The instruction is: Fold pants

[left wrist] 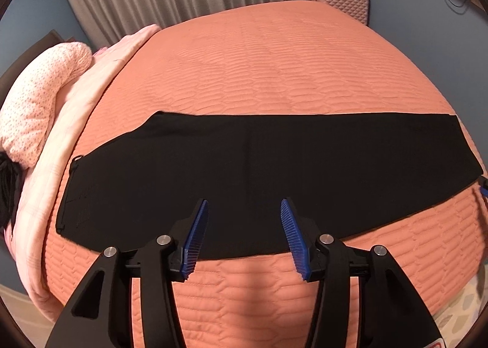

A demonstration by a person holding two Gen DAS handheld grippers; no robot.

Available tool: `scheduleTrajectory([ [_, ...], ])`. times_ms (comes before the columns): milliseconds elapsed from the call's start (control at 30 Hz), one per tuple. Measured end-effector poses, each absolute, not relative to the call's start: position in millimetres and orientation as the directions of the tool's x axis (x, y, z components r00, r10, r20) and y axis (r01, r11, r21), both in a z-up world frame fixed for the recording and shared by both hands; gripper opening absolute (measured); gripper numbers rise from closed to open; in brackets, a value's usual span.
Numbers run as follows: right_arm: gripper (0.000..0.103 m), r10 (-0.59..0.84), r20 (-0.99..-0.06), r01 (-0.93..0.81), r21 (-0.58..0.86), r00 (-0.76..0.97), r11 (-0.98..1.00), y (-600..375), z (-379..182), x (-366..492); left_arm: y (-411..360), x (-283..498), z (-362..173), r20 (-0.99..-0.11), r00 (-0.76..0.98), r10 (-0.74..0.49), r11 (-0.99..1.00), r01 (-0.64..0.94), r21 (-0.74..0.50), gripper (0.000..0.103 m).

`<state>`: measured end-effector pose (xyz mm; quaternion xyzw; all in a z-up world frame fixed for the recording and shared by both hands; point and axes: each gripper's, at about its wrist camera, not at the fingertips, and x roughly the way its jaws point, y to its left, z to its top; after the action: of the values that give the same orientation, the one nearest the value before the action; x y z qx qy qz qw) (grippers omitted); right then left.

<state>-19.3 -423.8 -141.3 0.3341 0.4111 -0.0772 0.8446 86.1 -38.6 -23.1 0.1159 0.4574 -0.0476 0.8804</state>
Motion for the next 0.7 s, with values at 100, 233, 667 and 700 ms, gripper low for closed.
scheduleTrajectory([
  [100,0.058,0.140,-0.699,0.410,0.556,0.701,0.723,-430,-148,-10,-55,84,-19,-0.809,0.588,0.016,0.960,0.218,0.177,0.050],
  [233,0.058,0.160,-0.646,0.415,0.640,0.747,0.647,-445,-159,2,-61,81,-11,-0.796,0.605,0.008,0.961,0.215,0.173,0.060],
  [667,0.058,0.011,-0.674,0.496,0.554,0.738,0.669,-450,-133,-1,-51,72,-29,-0.831,0.552,0.065,0.956,0.205,0.211,0.060],
  [700,0.059,-0.041,-0.667,0.511,0.528,0.744,0.678,-456,-124,-5,-49,71,-28,-0.822,0.564,0.078,0.954,0.197,0.226,0.060],
])
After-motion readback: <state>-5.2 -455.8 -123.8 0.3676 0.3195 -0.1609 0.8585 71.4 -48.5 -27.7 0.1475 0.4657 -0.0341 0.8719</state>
